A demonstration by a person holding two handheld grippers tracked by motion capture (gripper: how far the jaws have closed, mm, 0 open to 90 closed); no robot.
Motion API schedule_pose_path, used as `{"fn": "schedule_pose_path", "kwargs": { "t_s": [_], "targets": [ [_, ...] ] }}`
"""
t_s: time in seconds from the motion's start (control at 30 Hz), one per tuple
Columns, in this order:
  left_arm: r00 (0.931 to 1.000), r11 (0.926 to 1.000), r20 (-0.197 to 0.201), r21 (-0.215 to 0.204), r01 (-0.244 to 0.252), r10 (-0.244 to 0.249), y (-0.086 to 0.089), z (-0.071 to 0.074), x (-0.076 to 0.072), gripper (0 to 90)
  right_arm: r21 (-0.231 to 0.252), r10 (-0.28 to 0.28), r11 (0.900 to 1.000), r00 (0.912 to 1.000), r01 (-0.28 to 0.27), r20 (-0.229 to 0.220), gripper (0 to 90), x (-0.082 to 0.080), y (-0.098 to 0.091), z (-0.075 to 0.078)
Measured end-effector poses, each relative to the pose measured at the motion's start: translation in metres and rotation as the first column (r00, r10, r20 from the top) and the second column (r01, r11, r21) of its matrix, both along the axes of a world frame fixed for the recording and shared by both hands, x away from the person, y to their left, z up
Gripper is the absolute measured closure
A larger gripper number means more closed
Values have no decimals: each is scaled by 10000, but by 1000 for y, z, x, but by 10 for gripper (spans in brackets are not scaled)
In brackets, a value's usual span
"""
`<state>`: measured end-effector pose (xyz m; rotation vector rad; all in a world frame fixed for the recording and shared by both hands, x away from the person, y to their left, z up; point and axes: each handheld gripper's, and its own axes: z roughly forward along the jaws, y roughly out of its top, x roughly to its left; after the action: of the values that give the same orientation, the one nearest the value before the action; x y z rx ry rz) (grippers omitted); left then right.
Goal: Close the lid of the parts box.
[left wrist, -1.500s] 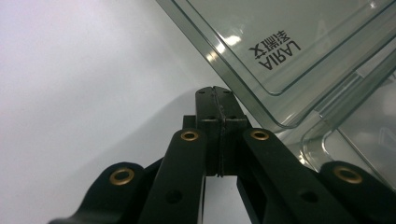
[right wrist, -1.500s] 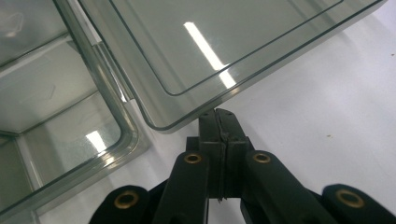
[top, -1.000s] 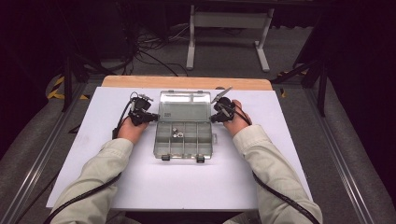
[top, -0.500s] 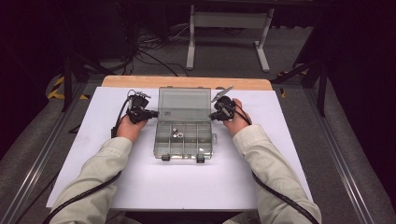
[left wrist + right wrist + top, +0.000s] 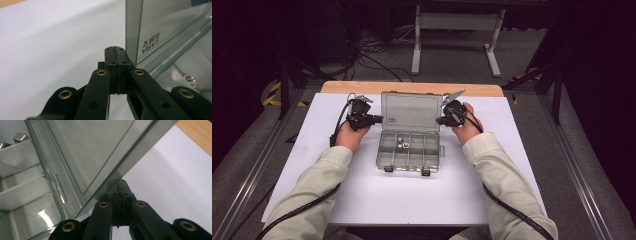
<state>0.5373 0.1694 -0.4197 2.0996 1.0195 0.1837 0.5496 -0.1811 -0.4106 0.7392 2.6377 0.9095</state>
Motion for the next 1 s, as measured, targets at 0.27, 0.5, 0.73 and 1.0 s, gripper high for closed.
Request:
{"fn": "schedule_pose_path", "kwargs": {
  "t_s": [0.27, 0.5, 0.73, 1.0],
  "targets": [
    [9993, 9996, 290, -163, 234, -229, 2, 9, -9, 899, 344, 197, 9992, 9996, -204, 190, 900, -10, -3, 8],
    [9985, 9985, 395, -373, 401, -386, 5, 12, -18, 899, 496, 313, 9982, 9989, -330, 348, 900, -21, -4, 14],
    [9977, 9977, 406, -377, 560, -545, 7, 19, -27, 898, 573, 597, 9964, 9965, -631, 591, 900, -35, -2, 25],
    [9958, 9963, 501, -351, 785, -767, 10, 29, -41, 898, 403, 847, 9953, 9937, -878, 737, 900, -49, 1, 35]
  ]
}}
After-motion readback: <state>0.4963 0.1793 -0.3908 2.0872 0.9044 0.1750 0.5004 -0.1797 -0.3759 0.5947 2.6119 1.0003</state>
